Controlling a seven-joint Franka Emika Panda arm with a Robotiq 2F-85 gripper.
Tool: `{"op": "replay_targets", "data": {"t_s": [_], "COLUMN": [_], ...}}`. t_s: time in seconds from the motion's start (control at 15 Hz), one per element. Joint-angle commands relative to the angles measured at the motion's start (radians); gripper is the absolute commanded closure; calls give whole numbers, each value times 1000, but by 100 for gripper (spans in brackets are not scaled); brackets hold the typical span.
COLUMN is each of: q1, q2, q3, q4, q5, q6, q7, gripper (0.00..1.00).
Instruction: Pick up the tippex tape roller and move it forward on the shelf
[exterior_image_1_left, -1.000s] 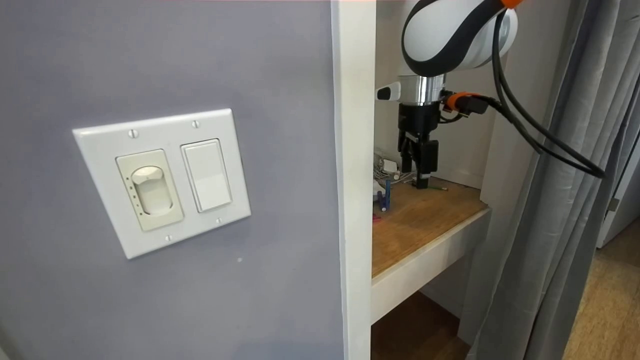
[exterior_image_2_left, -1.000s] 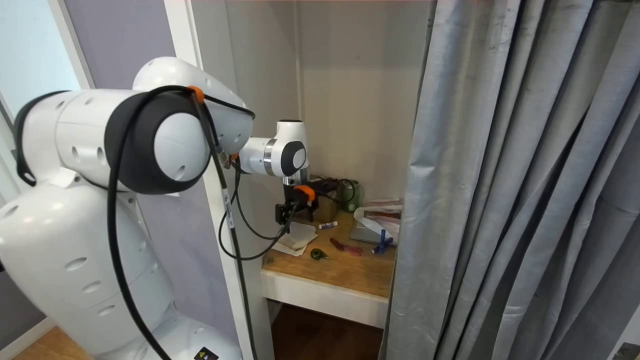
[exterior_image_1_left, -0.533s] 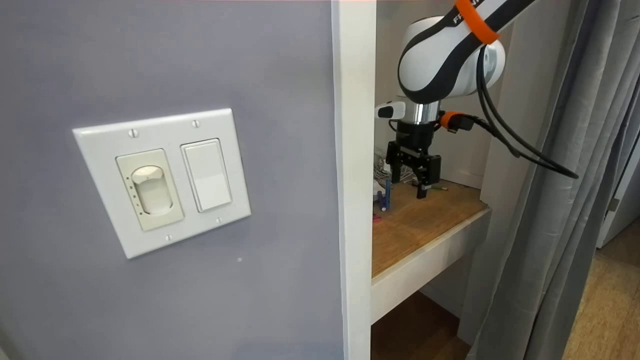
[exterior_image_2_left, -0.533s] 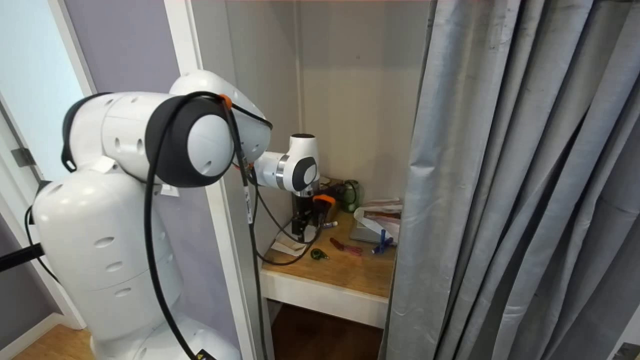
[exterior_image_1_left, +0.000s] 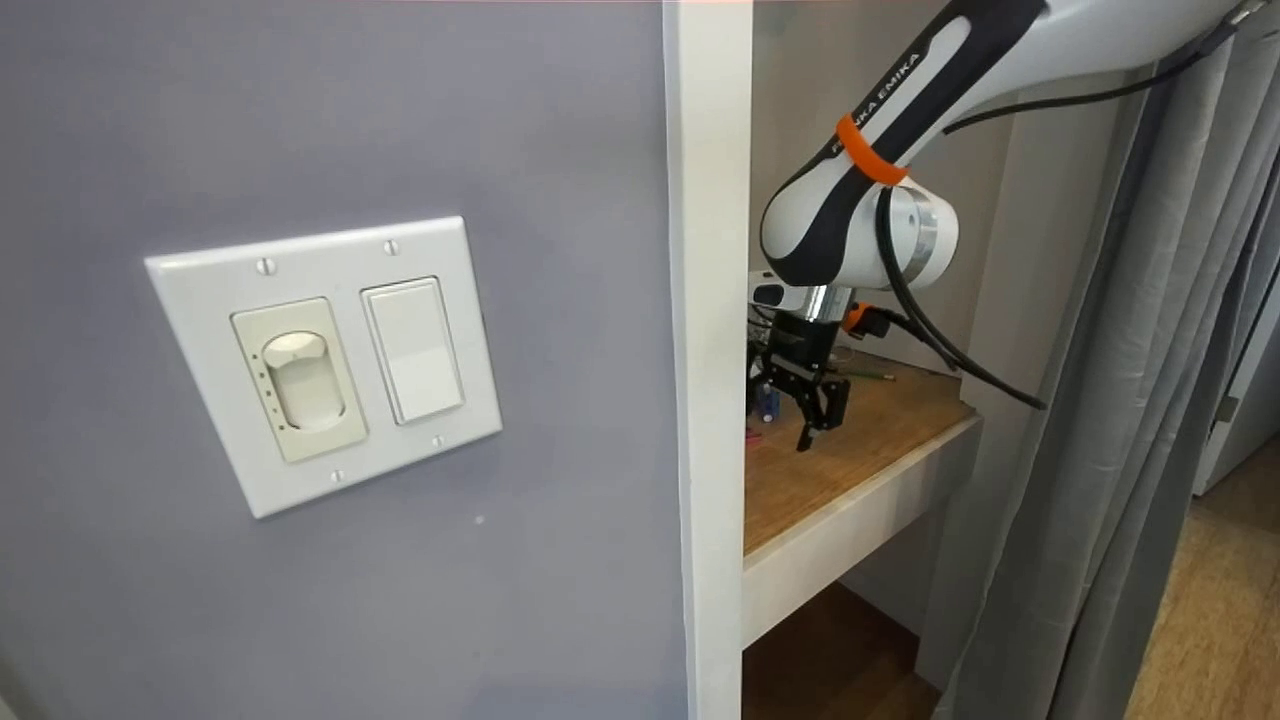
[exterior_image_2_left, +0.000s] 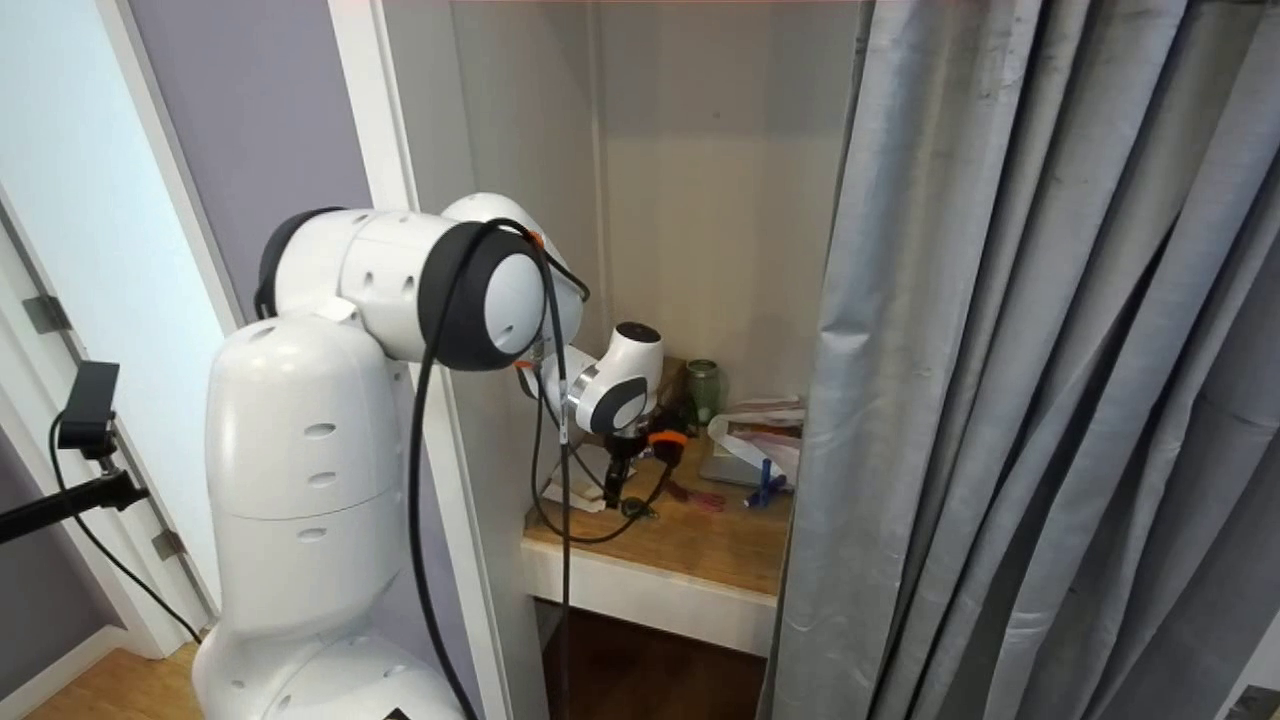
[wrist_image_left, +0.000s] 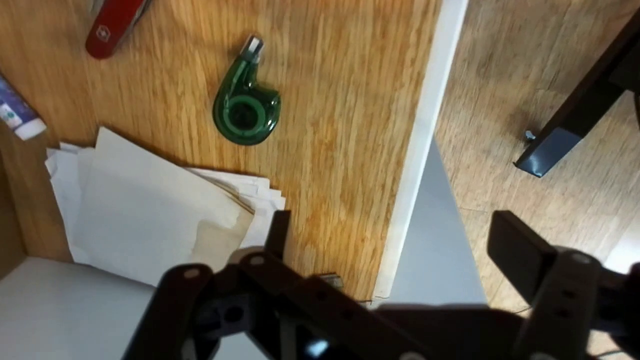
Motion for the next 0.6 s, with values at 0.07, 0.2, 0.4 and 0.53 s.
{"op": "replay_targets", "data": {"t_s": [0.07, 0.2, 0.4, 0.53], "q1": [-104, -88, -101, -101], "q2": [110, 87, 104, 104], "q3": [94, 82, 88, 90], "q4": [102, 67, 85, 87], "q5": [111, 70, 73, 74], "q6": [-17, -1, -1, -1], "q7": [-301, -227, -259, -260], "gripper": [0, 0, 0, 0]}}
